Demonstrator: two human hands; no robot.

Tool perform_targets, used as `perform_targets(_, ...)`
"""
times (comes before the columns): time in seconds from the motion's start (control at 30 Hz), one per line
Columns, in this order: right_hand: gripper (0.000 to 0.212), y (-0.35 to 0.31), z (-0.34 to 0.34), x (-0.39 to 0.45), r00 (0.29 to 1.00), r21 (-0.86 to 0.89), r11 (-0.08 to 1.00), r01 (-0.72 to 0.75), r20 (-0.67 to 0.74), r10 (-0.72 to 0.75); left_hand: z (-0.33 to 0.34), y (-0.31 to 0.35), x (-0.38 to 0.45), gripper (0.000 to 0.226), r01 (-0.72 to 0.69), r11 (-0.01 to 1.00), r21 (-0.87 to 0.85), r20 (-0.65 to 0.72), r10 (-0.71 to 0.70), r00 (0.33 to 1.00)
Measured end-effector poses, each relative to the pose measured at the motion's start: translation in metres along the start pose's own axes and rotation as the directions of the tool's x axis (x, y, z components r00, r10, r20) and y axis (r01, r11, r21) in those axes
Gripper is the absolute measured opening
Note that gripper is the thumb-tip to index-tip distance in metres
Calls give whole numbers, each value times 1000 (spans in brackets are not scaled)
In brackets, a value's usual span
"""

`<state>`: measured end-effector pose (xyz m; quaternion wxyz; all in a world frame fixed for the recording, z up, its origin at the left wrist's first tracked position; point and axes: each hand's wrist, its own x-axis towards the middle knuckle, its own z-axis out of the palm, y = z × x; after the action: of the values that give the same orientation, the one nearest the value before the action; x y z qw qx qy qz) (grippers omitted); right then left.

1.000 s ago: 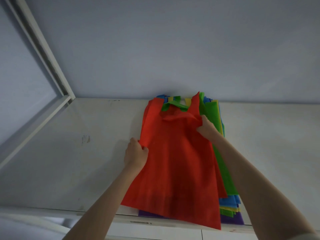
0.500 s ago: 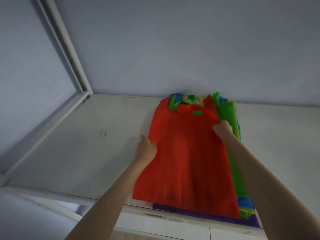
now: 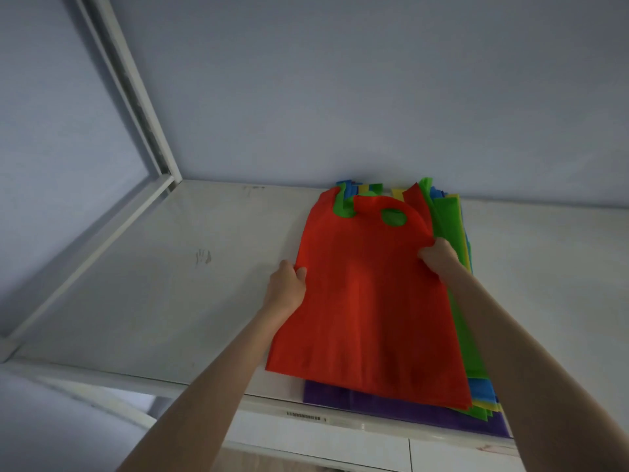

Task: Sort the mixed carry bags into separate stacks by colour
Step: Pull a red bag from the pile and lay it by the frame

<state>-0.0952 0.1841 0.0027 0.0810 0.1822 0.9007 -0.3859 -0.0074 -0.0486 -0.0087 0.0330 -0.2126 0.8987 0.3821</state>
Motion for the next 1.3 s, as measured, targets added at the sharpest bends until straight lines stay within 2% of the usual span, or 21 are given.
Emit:
perform_targets(0.27, 39, -28, 14, -4, 998, -55, 998, -19, -58, 16, -26, 1, 6, 36, -63, 992, 108, -50, 69, 996)
perform_targets(0.33, 39, -53, 25, -12, 998, -74, 997, 10, -68, -15, -50, -6, 17, 37, -70, 987, 142, -69, 81, 994)
perform_targets(0.4, 39, -88, 38, -20, 998, -96, 994, 59, -16, -61, -81, -16, 34, 36, -73, 984, 162, -77, 87, 993)
perform_targets(0.5, 40, -152, 63, -35, 988, -15, 990, 141, 63, -140, -138, -34, 63, 34, -68, 986, 155, -113, 86, 990)
perform_targets(0.53, 40, -171, 74, -34, 985, 21, 986, 168, 44, -169, -158, -40, 72, 33, -67, 987, 143, -149, 88, 985)
perform_targets(0.63, 40, -219, 117, -40, 965, 110, 965, 237, -144, -220, -205, -66, 93, 35, -77, 986, 145, -282, 116, 952)
perform_targets(0.67, 39, -226, 134, -41, 965, 115, 965, 235, -146, -218, -215, -79, 97, 37, -61, 984, 165, -300, 109, 948)
perform_targets(0.8, 40, -211, 208, -43, 995, 20, 995, 101, 5, -101, -220, -143, 111, 39, 45, 951, 305, -184, 13, 983)
perform_targets(0.9, 39, -197, 239, -46, 998, -61, 997, 47, 39, -45, -215, -178, 115, 38, 97, 934, 344, -69, -78, 995)
perform_targets(1.07, 38, -202, 245, -38, 998, -116, 993, 34, 47, -29, -214, -189, 122, 35, 115, 938, 327, 9, -125, 992)
perform_targets(1.2, 19, -204, 244, -39, 996, -148, 988, 37, 84, -24, -214, -187, 125, 34, 114, 918, 381, 63, -148, 987)
perform_targets(1.3, 28, -205, 244, -39, 993, -155, 987, 35, 113, -18, -218, -187, 127, 32, 105, 887, 449, 98, -166, 981)
